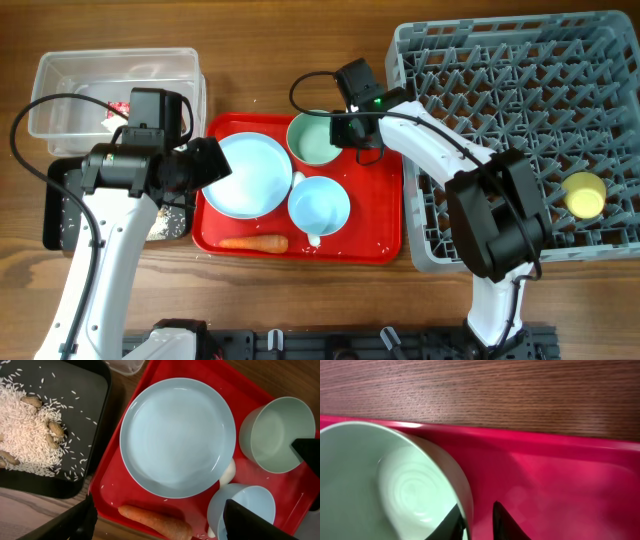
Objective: Sort waste into correct bins and load items into the dishwasher rack
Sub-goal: 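Grasp the teal bowl on the red tray with the right gripper, then carry the teal bowl into the dish rack and release it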
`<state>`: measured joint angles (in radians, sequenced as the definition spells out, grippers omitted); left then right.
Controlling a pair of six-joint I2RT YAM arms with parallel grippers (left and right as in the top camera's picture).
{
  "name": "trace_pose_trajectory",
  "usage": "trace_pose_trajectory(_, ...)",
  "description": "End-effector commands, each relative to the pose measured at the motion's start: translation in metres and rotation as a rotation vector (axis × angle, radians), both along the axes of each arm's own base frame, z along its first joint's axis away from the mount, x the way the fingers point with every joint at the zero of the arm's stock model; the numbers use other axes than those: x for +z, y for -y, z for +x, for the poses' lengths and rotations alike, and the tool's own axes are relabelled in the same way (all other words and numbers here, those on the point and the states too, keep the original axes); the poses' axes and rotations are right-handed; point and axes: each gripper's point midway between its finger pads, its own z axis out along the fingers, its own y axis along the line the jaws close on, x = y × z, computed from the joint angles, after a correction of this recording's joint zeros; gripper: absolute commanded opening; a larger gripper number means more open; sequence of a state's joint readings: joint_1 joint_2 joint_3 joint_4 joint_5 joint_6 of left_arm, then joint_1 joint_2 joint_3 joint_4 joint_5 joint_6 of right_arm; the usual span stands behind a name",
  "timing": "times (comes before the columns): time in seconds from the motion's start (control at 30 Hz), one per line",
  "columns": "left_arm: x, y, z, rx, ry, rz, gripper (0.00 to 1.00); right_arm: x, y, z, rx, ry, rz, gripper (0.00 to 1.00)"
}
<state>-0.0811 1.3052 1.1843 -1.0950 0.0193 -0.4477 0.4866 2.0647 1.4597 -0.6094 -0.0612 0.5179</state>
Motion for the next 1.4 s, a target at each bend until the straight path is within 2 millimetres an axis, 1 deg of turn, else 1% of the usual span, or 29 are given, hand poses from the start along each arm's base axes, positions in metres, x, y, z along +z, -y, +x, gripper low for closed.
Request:
trace_pose_trajectory(0.0, 0.004, -0.005, 0.001, 0.021, 0.016, 0.011, 0.82, 0.001, 0.016, 0.007, -0.068, 0.017, -0.050, 0.11)
trace_pose_trajectory(0.03, 0.004, -0.005, 0.001, 0.021, 0.017, 0.011, 0.82, 0.005, 0.019, 0.008, -0.074, 0.025, -0.060, 0.04)
trace_pose_trajectory(0.13, 0.004, -0.004, 0.001, 0.021, 0.017, 0.011, 0.82, 0.014, 0.022, 0.008, -0.077, 0.038, -0.068, 0.04)
trace_pose_trajectory(0.2, 0.004, -0.005, 0.001, 0.021, 0.016, 0.011, 0.82, 0.030, 0.027, 0.006, -0.071, 0.053, -0.067, 0.04)
trace_pose_trajectory(0.23, 0.004, -0.005, 0.001, 0.021, 0.016, 0.011, 0.82, 0.047, 0.033, 0.006, -0.045, 0.086, -0.082, 0.04)
trace_pose_trajectory(0.33, 0.004, -0.004, 0.002, 0.021, 0.020, 0.011, 0.82, 0.128, 0.083, 0.011, -0.103, 0.285, -0.219, 0.04)
trace_pose_trajectory(0.37, 0.004, -0.004, 0.002, 0.021, 0.020, 0.011, 0.82, 0.168, 0.103, 0.012, -0.106, 0.394, -0.273, 0.04)
trace_pose_trajectory(0.4, 0.004, -0.004, 0.002, 0.021, 0.020, 0.011, 0.82, 0.204, 0.126, 0.012, -0.118, 0.486, -0.327, 0.04)
trace_pose_trajectory(0.43, 0.004, -0.004, 0.002, 0.021, 0.020, 0.011, 0.82, 0.230, 0.147, 0.011, -0.134, 0.555, -0.391, 0.04)
trace_pose_trajectory(0.47, 0.004, -0.004, 0.002, 0.021, 0.020, 0.011, 0.83, 0.252, 0.174, 0.010, -0.174, 0.607, -0.473, 0.04)
trace_pose_trajectory(0.53, 0.004, -0.004, 0.002, 0.021, 0.020, 0.011, 0.83, 0.283, 0.232, 0.006, -0.316, 0.660, -0.641, 0.04)
trace_pose_trajectory(0.57, 0.004, -0.004, 0.002, 0.021, 0.020, 0.011, 0.83, 0.296, 0.264, 0.000, -0.416, 0.668, -0.741, 0.04)
trace_pose_trajectory(0.6, 0.004, -0.004, 0.002, 0.021, 0.020, 0.011, 0.83, 0.305, 0.290, -0.006, -0.495, 0.664, -0.827, 0.04)
trace_pose_trajectory(0.63, 0.004, -0.004, 0.002, 0.021, 0.020, 0.011, 0.83, 0.314, 0.325, -0.016, -0.620, 0.645, -0.945, 0.04)
trace_pose_trajectory(0.67, 0.004, -0.004, 0.002, 0.021, 0.020, 0.011, 0.83, 0.319, 0.350, -0.023, -0.722, 0.629, -1.030, 0.04)
trace_pose_trajectory(0.7, 0.004, -0.004, 0.002, 0.021, 0.020, 0.011, 0.83, 0.321, 0.367, -0.027, -0.786, 0.611, -1.090, 0.04)
trace_pose_trajectory(0.77, 0.004, -0.004, 0.002, 0.021, 0.020, 0.011, 0.83, 0.316, 0.402, -0.037, -0.920, 0.547, -1.216, 0.04)
trace_pose_trajectory(0.83, 0.004, -0.004, 0.002, 0.021, 0.020, 0.011, 0.83, 0.302, 0.431, -0.039, -1.010, 0.480, -1.306, 0.04)
trace_pose_trajectory(0.9, 0.004, -0.004, 0.002, 0.021, 0.020, 0.011, 0.83, 0.283, 0.454, -0.036, -1.043, 0.430, -1.333, 0.04)
trace_pose_trajectory(0.97, 0.004, -0.004, 0.002, 0.021, 0.020, 0.011, 0.83, 0.253, 0.477, -0.027, -1.042, 0.358, -1.368, 0.04)
trace_pose_trajectory(1.03, 0.004, -0.004, 0.002, 0.021, 0.020, 0.011, 0.83, 0.229, 0.490, -0.016, -1.023, 0.312, -1.395, 0.04)
trace_pose_trajectory(1.1, 0.004, -0.004, 0.002, 0.021, 0.021, 0.011, 0.83, 0.211, 0.495, -0.006, -1.002, 0.294, -1.405, 0.04)
trace_pose_trajectory(1.13, 0.005, -0.004, 0.003, 0.021, 0.022, 0.011, 0.83, 0.194, 0.495, 0.003, -0.964, 0.285, -1.382, 0.04)
trace_pose_trajectory(1.23, 0.005, -0.004, 0.005, 0.021, 0.032, 0.010, 0.82, 0.159, 0.494, 0.017, -0.886, 0.255, -1.329, 0.04)
trace_pose_trajectory(1.27, 0.006, -0.004, 0.006, 0.021, 0.035, 0.008, 0.82, 0.148, 0.490, 0.023, -0.845, 0.251, -1.293, 0.04)
trace_pose_trajectory(1.37, 0.006, -0.003, 0.005, 0.021, 0.034, 0.001, 0.82, 0.130, 0.473, 0.038, -0.778, 0.274, -1.182, 0.04)
